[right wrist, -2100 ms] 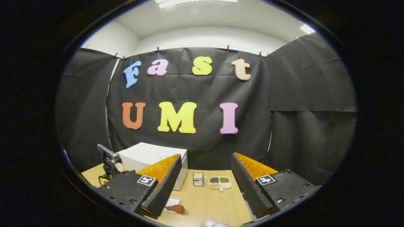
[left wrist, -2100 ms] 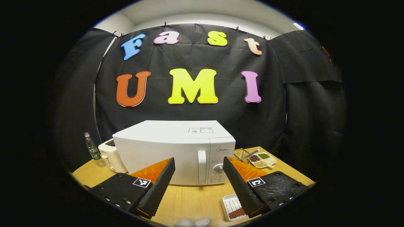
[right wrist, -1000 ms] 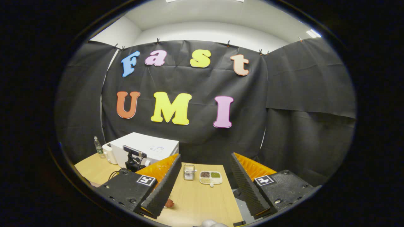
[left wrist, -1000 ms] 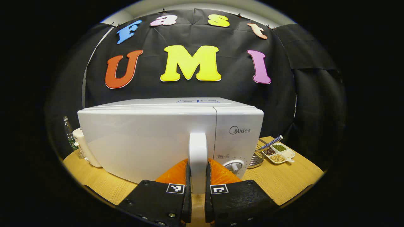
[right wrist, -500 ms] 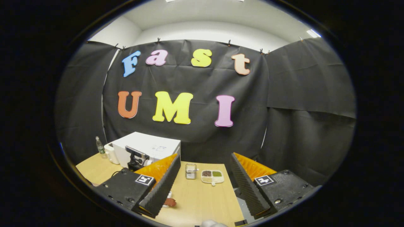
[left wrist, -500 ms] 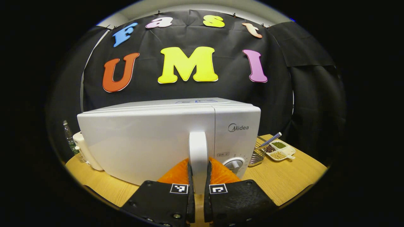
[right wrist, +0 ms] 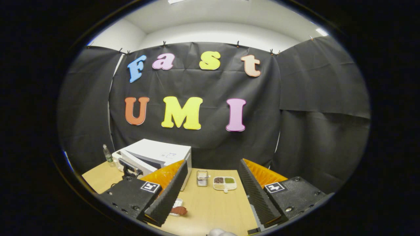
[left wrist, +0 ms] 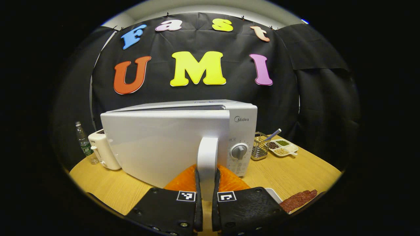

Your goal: Open the microwave oven with the left hand, put the food in, and close the microwave oven.

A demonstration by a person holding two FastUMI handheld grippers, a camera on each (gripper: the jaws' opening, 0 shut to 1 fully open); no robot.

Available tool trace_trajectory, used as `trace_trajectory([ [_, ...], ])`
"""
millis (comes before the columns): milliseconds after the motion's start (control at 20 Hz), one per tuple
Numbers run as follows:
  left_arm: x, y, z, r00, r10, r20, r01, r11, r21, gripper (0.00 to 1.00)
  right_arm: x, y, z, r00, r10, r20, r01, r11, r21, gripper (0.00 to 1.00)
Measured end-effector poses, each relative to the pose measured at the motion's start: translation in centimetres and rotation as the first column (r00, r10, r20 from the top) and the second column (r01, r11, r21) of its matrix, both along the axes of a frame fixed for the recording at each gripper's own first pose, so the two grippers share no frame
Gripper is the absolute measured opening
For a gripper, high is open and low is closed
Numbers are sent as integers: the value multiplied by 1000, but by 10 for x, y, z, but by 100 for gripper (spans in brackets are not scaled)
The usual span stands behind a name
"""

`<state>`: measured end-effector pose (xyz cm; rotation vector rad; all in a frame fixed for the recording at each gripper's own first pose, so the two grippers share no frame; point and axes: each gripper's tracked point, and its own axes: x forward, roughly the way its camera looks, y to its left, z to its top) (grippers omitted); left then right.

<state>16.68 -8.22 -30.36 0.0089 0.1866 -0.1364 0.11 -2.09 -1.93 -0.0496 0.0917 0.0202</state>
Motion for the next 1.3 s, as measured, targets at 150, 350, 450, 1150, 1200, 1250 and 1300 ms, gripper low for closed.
trace_trajectory([
  [150,-36,25,-3,1000,17,-23,-16,1000,23,10,-3,15,-5,999,39,-8,-39,999,23,96],
  [350,-67,52,-5,997,62,-53,-60,997,46,15,-11,31,-4,997,81,-6,-81,996,44,96],
  [450,-71,65,-5,994,100,-54,-97,993,68,23,-15,38,-3,995,97,1,-97,994,46,96],
  [1150,-124,146,8,980,194,-46,-190,978,89,94,-28,78,-33,984,169,-47,-166,983,73,96],
  [1200,-130,157,7,977,206,-48,-201,975,98,94,-28,84,-36,982,182,-52,-177,981,82,96],
  [1250,-137,168,7,974,220,-46,-215,971,106,94,-29,92,-40,979,195,-57,-189,978,89,100],
  [1300,-143,181,6,971,236,-50,-229,967,115,94,-28,98,-43,976,206,-62,-200,975,94,100],
])
